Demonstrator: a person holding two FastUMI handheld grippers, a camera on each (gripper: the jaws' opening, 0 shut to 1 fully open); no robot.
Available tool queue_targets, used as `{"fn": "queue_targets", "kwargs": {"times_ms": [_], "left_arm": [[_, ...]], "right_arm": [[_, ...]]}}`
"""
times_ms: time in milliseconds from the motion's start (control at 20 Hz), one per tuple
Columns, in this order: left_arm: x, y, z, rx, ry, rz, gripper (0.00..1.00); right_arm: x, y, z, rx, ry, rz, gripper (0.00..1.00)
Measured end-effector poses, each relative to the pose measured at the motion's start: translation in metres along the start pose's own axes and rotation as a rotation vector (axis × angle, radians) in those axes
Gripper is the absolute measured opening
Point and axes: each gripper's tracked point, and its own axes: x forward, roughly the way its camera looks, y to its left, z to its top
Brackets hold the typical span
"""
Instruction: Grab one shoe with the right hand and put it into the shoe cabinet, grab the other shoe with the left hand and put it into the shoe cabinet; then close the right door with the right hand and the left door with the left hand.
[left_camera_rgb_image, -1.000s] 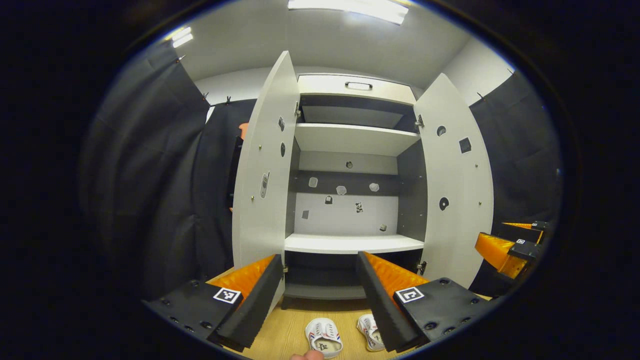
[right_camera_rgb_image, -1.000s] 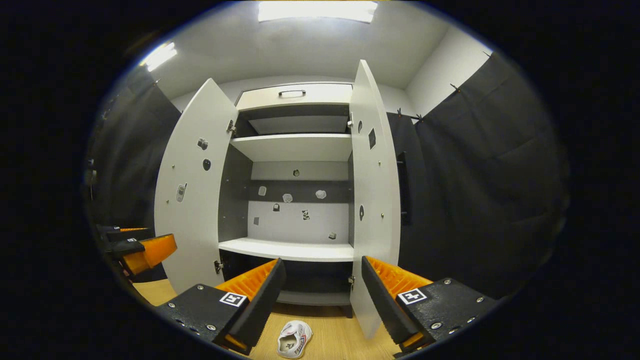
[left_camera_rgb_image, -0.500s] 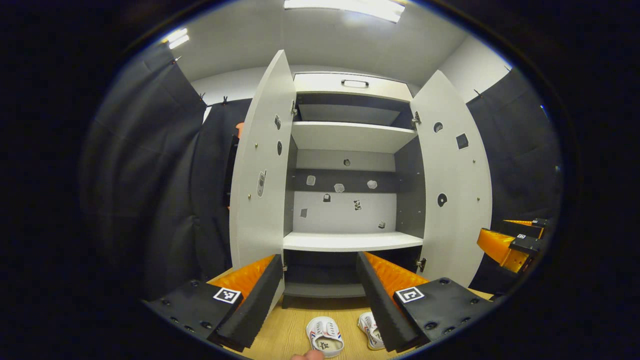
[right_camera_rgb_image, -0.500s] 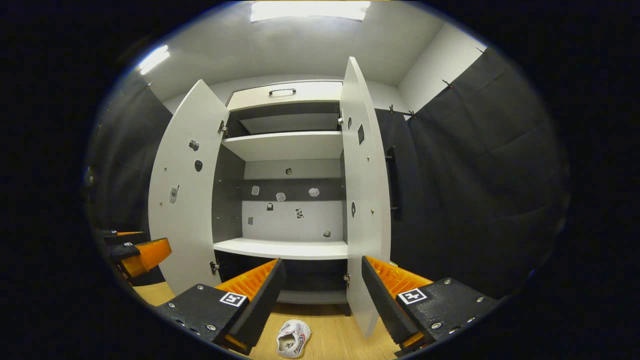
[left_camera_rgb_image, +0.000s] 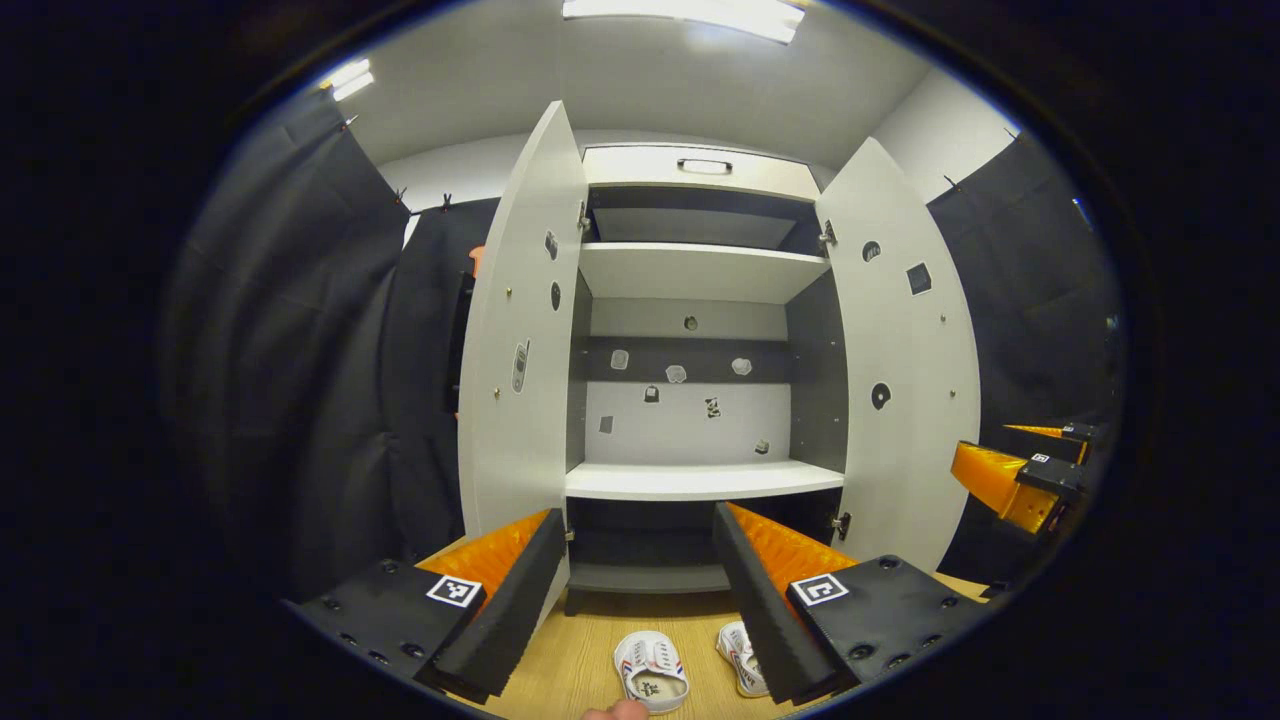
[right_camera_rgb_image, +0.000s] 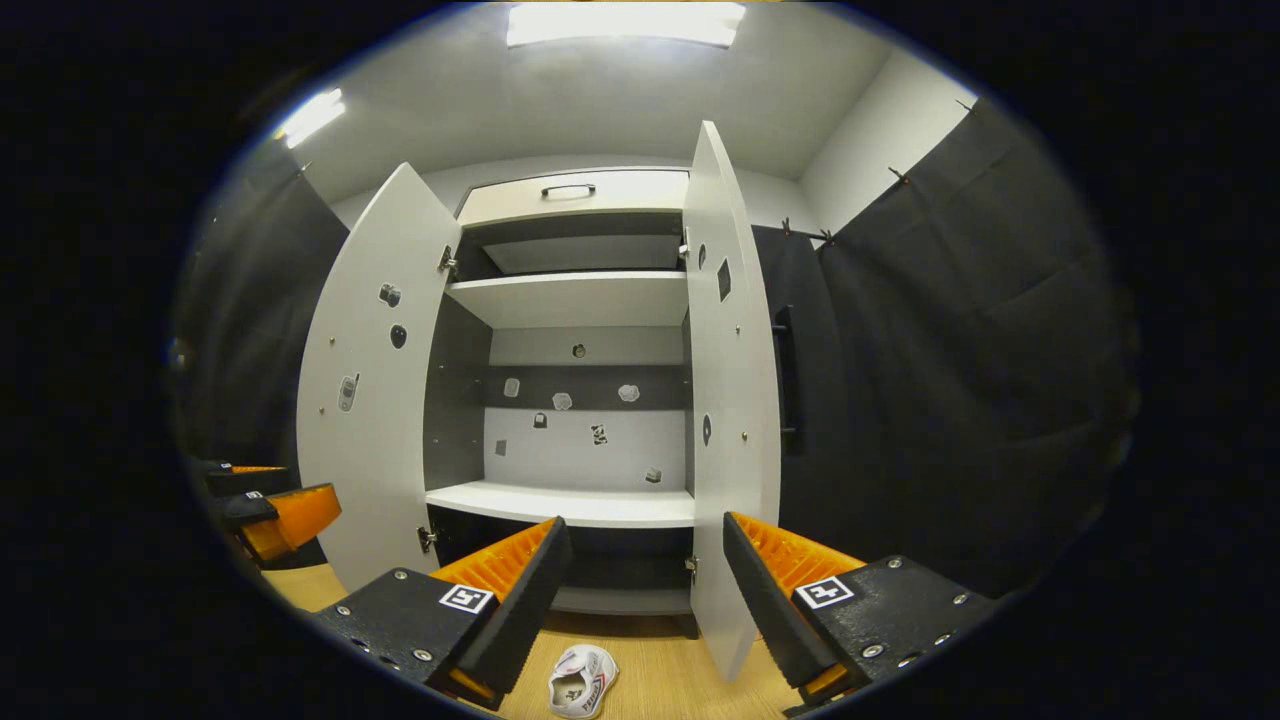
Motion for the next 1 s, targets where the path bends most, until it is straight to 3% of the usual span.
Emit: {"fn": "queue_targets", "kwargs": {"times_ms": [450,700,1000], "left_arm": [[-0.001,-0.003,0.002,-0.019,-0.006,0.008,0.96],[-0.005,-0.001,-0.002,-0.02,0.006,0.017,0.96],[-0.006,0.009,-0.004,-0.02,0.007,0.045,0.96]], "right_arm": [[0.033,0.019,-0.017,-0.094,-0.023,0.059,0.94],[0.058,0.036,-0.101,-0.179,0.09,0.082,0.94],[0.064,0.063,-0.231,-0.186,0.361,0.13,0.94]]}}
